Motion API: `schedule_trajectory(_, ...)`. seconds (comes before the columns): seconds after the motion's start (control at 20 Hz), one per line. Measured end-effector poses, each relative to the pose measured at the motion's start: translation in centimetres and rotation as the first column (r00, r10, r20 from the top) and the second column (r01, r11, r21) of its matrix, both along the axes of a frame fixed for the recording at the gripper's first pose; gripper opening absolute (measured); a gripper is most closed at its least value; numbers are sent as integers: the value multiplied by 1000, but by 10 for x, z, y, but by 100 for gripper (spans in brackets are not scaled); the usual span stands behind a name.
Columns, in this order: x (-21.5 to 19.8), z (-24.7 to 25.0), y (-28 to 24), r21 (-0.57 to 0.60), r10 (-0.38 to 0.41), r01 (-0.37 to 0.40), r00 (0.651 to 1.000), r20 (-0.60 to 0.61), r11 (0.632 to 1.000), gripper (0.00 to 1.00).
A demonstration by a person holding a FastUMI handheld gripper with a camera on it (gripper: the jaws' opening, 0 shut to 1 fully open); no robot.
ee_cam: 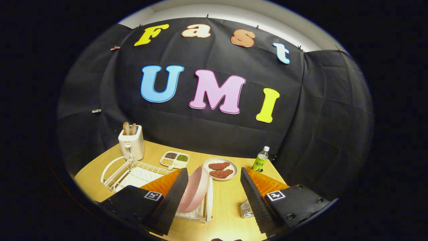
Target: Take the plate from the dish rack, then take the spoon from the basket and place it into the plate.
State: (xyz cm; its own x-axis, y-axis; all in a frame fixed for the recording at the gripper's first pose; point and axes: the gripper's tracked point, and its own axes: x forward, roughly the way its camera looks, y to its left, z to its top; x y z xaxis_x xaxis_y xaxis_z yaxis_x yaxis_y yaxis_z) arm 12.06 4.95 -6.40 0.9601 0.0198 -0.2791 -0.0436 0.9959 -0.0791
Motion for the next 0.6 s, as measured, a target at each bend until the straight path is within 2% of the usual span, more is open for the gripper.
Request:
schedule_trajectory(0.2, 29, -34, 9, 8, -38, 39, 995, -95, 999, 96)
schedule_trajectory(0.35, 46, -69, 1, -15, -101, 100, 978, -184, 995, 95)
schedule_trajectory(0.4, 49, -82, -2, -3, -126, 129, 966, -227, 992, 87)
schedule_trajectory(0.6, 54, -125, -3, 76, -189, 233, 908, -373, 970, 70)
